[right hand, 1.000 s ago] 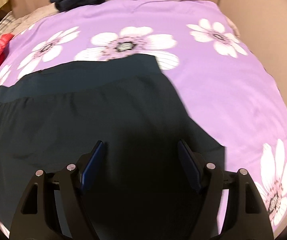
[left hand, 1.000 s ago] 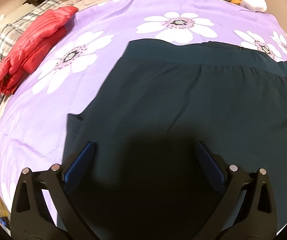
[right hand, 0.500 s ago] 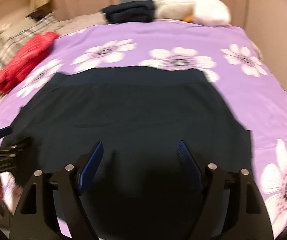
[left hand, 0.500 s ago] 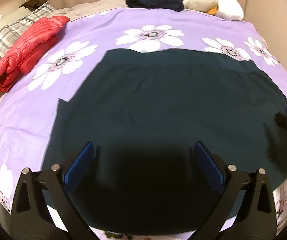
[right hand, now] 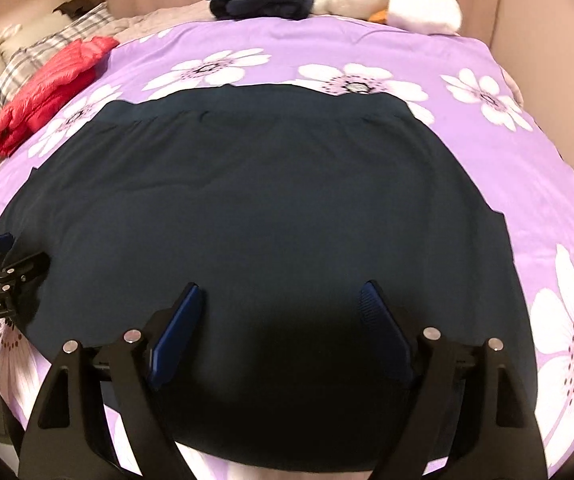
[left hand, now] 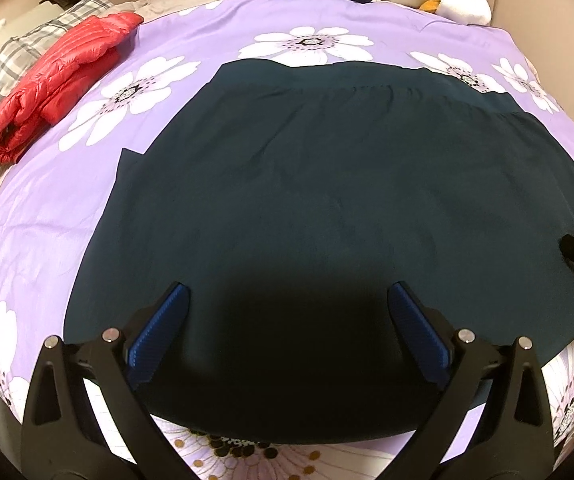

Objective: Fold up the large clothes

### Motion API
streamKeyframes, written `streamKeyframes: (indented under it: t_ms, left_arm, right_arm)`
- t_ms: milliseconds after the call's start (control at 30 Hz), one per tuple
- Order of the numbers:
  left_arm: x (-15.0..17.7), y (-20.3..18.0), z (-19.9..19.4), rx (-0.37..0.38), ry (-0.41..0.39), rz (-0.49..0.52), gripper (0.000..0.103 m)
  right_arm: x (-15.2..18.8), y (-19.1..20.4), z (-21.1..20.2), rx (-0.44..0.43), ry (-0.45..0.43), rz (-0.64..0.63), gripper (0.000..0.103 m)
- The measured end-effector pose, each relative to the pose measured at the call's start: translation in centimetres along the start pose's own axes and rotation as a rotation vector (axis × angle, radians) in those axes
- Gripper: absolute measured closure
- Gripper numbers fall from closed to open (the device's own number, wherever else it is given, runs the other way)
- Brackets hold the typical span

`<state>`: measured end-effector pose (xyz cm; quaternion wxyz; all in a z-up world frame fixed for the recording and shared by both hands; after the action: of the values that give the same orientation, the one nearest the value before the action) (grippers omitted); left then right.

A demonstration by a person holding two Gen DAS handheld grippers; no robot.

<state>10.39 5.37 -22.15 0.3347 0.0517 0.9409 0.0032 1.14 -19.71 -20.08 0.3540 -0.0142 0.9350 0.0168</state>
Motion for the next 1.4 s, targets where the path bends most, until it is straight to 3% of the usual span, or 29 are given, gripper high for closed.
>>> streamKeyframes:
  t_ms: [533, 1400]
  left_arm:
    - [0.2, 0.8, -0.2, -0.006, -0.001, -0.007, 0.002]
    - [0.2, 2.9, -0.4, -0.030, 0.003, -0.043, 0.002]
  right_arm:
    - [1.7, -5.1, -1.6, 0.087, -0.004, 0.097, 0.021]
    - [1.6, -8.3, -2.1, 0.147, -0.013, 0.135, 0.021]
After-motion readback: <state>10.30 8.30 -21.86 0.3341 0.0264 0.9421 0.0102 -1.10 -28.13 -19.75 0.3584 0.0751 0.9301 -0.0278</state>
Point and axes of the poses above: each gripper's, at about its wrist camera, not at the fingertips, and z roughly the way its jaws point, y to its left, x to its underside, the point moved 8 cm from there along z, roughly the way its jaws point, and after that the axes turned 5 degrees about -y, right-handed, at the moved point
